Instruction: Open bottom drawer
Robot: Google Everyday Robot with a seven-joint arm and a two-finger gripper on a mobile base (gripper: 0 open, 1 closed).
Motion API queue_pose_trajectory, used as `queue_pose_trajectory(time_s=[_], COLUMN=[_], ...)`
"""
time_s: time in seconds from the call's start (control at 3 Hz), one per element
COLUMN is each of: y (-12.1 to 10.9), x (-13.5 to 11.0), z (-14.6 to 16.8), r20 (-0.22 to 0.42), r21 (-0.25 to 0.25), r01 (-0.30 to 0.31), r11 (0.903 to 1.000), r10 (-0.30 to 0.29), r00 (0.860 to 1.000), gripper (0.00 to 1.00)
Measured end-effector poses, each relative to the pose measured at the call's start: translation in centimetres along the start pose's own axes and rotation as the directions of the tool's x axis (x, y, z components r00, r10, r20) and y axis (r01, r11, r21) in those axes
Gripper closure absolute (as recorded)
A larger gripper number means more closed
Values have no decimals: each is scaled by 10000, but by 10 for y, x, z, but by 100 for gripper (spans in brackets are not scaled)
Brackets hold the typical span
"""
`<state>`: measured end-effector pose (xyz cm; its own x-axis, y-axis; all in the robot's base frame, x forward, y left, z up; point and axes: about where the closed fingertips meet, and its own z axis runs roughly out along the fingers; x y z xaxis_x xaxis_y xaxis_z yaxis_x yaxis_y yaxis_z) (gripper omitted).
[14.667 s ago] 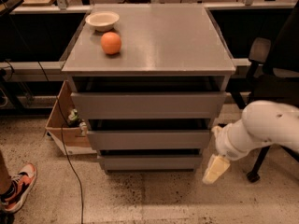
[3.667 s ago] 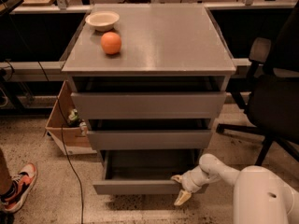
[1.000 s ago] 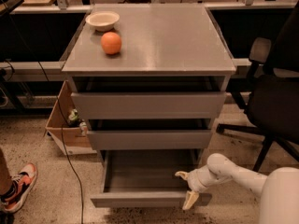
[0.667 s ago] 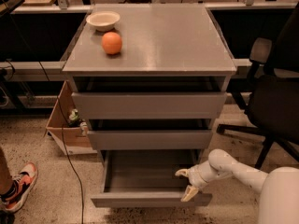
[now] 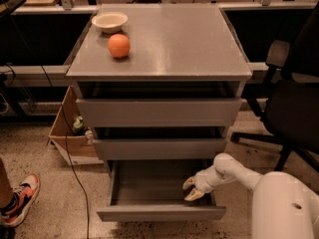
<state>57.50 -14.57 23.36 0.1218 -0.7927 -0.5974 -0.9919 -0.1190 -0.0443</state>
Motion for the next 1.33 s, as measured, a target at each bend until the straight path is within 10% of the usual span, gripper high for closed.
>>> queue_pose_trajectory(time_s=[1.33], y=[-7], x=[40], z=[74], r20=[-561], r21=[1012], r01=[-1240], r11=[9871], r10=[1301], r00=[9899], gripper=[59])
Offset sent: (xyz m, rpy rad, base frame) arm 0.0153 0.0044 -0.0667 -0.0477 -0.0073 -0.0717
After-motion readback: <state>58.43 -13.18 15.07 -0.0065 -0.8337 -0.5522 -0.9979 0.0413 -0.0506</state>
